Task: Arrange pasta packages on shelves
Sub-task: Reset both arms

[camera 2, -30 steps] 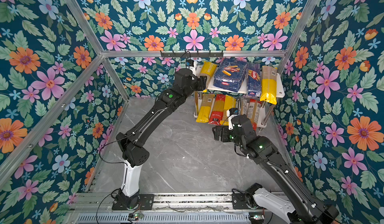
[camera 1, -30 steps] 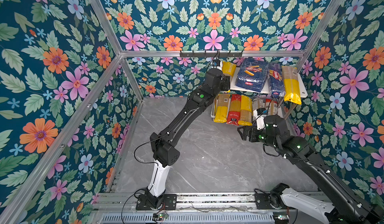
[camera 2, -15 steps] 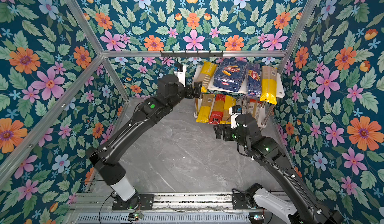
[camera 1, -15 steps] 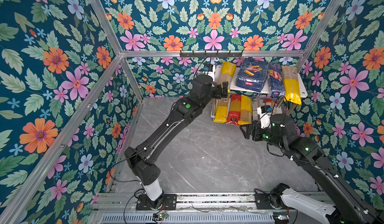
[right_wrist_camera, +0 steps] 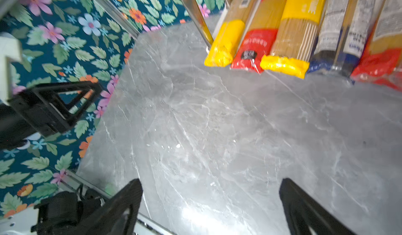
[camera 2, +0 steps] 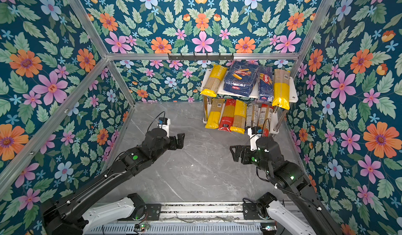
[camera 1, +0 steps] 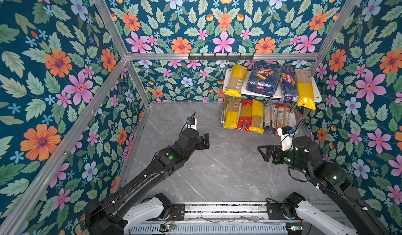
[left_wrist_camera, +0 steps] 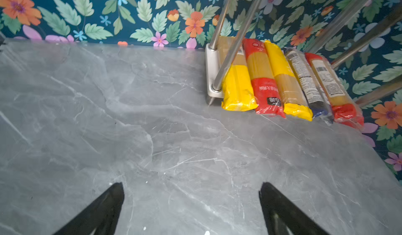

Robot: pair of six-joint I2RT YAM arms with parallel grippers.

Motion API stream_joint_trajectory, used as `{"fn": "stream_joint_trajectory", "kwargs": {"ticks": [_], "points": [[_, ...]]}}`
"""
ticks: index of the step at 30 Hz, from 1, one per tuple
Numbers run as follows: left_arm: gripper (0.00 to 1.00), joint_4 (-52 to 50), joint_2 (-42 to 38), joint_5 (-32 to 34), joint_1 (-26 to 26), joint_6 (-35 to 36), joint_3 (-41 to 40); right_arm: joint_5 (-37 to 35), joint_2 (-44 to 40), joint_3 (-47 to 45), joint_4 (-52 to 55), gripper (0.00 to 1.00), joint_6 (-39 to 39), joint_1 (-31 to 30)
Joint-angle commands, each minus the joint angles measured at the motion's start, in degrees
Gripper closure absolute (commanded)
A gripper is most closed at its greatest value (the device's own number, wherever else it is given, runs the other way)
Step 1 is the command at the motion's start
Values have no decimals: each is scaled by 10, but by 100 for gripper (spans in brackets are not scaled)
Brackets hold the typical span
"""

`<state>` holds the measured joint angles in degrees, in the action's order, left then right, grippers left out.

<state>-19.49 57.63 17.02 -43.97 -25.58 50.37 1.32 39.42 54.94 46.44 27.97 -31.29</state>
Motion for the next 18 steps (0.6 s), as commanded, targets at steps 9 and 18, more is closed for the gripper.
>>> {"fn": "stream_joint_trajectory", "kwargs": {"ticks": [9,18], "points": [[0,9,-53,117,21,-28,-117,-100,-14,-79,32,1,18,0],[0,88,-25,84,156,-17,-148,-187,57,-118,-51,1,5,0]]}}
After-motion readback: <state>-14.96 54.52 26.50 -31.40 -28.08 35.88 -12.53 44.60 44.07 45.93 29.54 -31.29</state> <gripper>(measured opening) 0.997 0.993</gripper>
